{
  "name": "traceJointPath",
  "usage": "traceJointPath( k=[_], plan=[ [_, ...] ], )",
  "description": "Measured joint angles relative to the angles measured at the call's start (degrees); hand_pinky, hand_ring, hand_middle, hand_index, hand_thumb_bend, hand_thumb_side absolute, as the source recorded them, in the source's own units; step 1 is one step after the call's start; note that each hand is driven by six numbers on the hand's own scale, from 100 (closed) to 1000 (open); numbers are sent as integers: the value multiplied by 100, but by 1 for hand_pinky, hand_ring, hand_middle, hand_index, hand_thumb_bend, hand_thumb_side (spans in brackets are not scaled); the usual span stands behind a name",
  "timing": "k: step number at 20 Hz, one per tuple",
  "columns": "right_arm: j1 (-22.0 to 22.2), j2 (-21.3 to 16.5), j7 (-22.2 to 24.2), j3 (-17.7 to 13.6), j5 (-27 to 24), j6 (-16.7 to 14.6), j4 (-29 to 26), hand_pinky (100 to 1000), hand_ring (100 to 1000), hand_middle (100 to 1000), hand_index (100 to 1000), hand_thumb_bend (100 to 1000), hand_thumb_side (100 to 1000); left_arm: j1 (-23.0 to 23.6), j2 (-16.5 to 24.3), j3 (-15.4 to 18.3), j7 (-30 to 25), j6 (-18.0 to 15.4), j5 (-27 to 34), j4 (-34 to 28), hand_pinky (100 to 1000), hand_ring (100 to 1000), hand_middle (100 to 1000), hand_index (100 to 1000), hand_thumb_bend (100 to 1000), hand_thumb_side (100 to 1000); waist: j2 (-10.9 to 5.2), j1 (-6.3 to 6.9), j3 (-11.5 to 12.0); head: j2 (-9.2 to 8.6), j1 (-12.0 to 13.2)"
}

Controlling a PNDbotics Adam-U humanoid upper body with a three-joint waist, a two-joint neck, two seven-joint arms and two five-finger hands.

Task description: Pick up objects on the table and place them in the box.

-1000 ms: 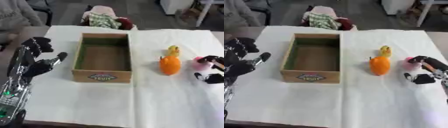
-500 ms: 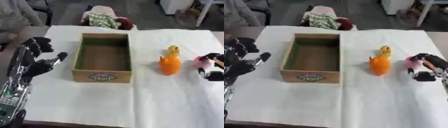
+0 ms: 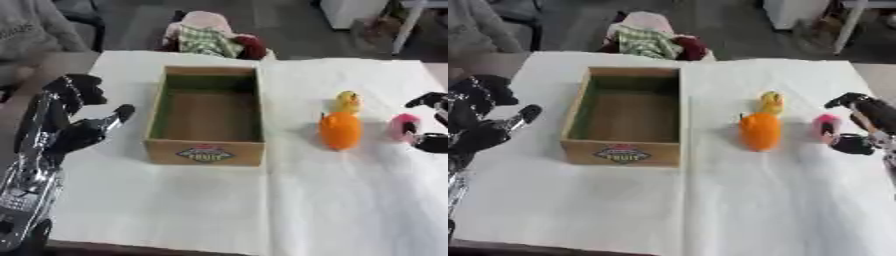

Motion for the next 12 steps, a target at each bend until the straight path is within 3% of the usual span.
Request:
traceJointPath(
  k=[5,12],
  plan=[
    [-1,0,-109,14,14,-45,50,668,902,763,796,100,230,0,0,0,0,0,0,0,696,537,491,635,706,100,0,-1,3,0,-1],
    [-23,0,160,53,359,-90,204,706,949,848,868,100,355,0,0,0,0,0,0,0,696,537,491,635,706,100,1,-2,7,1,-2]
  ],
)
